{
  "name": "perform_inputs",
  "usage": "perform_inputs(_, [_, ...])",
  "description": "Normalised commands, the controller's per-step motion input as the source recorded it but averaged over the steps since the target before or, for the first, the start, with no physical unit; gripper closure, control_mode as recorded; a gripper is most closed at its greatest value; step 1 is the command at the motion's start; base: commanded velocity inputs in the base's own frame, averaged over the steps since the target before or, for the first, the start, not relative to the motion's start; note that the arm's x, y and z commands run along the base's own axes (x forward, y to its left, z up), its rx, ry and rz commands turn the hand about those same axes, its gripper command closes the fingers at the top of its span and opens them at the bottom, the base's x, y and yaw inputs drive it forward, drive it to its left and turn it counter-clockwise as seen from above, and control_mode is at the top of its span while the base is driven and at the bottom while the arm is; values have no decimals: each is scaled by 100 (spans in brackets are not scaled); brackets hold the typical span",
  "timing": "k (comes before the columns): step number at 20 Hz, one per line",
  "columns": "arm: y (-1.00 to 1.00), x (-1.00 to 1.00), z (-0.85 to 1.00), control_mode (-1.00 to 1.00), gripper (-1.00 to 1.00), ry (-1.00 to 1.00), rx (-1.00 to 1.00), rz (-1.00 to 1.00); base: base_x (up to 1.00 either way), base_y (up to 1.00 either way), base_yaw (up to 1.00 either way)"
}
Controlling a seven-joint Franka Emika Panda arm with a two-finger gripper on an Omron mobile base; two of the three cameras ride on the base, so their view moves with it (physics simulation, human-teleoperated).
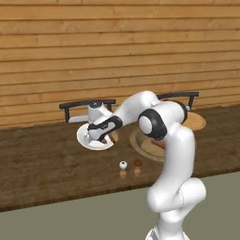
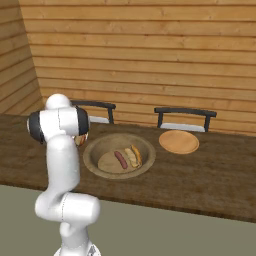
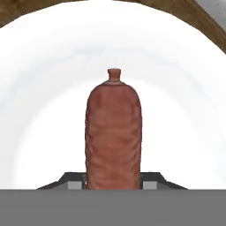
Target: Place one bun and one sausage from the bowl on each plate.
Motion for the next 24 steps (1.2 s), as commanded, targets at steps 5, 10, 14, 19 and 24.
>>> perform_inputs(5, [31, 26, -3, -100, -100, -1, 0, -6, 0, 0, 0])
perform_inputs(10, [22, 10, 3, -100, -100, 0, 0, -5, 0, 0, 0])
perform_inputs(14, [-12, -48, 100, -100, -100, -34, 8, -1, 0, 0, 0])
perform_inputs(19, [-97, -84, 27, -100, -100, -26, 31, -10, 0, 0, 0])
perform_inputs(24, [-96, -61, 79, -100, -100, -12, 35, -18, 0, 0, 0])
